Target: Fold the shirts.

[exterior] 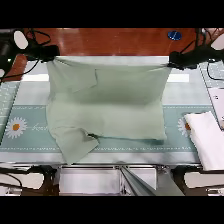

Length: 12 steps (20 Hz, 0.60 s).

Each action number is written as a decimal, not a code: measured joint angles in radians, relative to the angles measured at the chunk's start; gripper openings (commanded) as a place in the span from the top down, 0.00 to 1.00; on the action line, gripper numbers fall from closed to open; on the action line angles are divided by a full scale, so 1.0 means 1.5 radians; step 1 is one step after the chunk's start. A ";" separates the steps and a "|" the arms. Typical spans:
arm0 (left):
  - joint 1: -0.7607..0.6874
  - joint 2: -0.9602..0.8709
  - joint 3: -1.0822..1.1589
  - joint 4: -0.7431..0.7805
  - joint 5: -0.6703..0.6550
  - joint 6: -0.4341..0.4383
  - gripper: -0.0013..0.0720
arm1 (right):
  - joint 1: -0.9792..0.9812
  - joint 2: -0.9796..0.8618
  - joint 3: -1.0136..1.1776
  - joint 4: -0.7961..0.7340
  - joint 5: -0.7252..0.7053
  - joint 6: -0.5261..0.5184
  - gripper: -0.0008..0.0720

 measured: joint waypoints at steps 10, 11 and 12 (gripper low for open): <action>0.089 -0.057 0.001 -0.130 -0.235 0.198 0.96 | -0.030 -0.056 0.014 0.012 0.229 -0.044 0.96; 0.092 -0.058 -0.023 -0.139 -0.249 0.209 0.96 | -0.028 -0.057 -0.007 0.010 0.239 -0.047 0.96; 0.094 -0.059 -0.051 -0.145 -0.262 0.219 0.96 | -0.027 -0.057 -0.028 0.011 0.240 -0.050 0.96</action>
